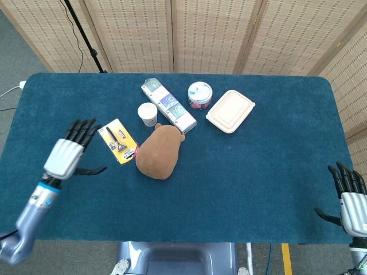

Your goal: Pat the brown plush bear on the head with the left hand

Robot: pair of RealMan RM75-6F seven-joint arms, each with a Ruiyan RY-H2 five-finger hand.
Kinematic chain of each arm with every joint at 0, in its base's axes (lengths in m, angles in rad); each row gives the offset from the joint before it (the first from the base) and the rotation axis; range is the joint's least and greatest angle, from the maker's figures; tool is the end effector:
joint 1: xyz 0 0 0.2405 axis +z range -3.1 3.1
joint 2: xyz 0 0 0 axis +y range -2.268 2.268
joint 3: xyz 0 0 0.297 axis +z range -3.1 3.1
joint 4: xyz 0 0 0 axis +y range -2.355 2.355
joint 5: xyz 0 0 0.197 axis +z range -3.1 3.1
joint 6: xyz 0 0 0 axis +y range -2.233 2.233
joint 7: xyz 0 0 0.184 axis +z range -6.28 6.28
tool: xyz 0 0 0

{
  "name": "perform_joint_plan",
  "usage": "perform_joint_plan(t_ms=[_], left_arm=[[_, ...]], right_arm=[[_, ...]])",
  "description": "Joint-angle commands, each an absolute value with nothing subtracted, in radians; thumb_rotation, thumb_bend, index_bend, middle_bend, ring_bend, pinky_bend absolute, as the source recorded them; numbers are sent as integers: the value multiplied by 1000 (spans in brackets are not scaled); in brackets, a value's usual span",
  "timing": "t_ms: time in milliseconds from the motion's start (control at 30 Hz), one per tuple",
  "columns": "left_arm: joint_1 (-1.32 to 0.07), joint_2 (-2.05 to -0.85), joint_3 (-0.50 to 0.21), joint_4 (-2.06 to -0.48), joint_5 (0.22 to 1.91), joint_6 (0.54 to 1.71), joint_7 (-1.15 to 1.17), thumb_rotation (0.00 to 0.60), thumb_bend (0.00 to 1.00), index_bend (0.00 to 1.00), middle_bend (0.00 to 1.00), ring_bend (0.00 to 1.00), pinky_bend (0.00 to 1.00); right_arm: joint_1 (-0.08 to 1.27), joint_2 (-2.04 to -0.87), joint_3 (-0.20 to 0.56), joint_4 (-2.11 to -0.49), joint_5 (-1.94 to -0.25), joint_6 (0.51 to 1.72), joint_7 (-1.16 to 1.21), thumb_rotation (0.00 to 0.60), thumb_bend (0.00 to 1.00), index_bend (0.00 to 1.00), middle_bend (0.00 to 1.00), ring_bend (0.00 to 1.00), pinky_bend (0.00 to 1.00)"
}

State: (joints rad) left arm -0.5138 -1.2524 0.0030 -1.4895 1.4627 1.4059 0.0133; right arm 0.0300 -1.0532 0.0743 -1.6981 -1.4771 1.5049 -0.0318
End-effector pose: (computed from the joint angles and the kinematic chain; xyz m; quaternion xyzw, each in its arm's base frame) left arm -0.2502 0.3476 0.1313 -0.6858 -0.2932 -0.4556 0.4859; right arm -0.3405 -0.2082 0.2129 0.5719 -0.3918 0.3802 0.6123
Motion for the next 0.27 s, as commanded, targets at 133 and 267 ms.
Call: perform_joint_plan(t_ms=[133,267], left_arm=[[-326,-1230,91,-1390,1483,1541,-140,11,0,0,0,0,0],[-269,-1238,97,-1346,1463,1547,-167,33,0,0,0,0,0]], right_arm=[[30,-1040,58,-1693,-1510,1503,9,600,0,0,0,0,0],[24,-1037,59,-1699,-1509,1515,9,600,0,0,0,0,0]])
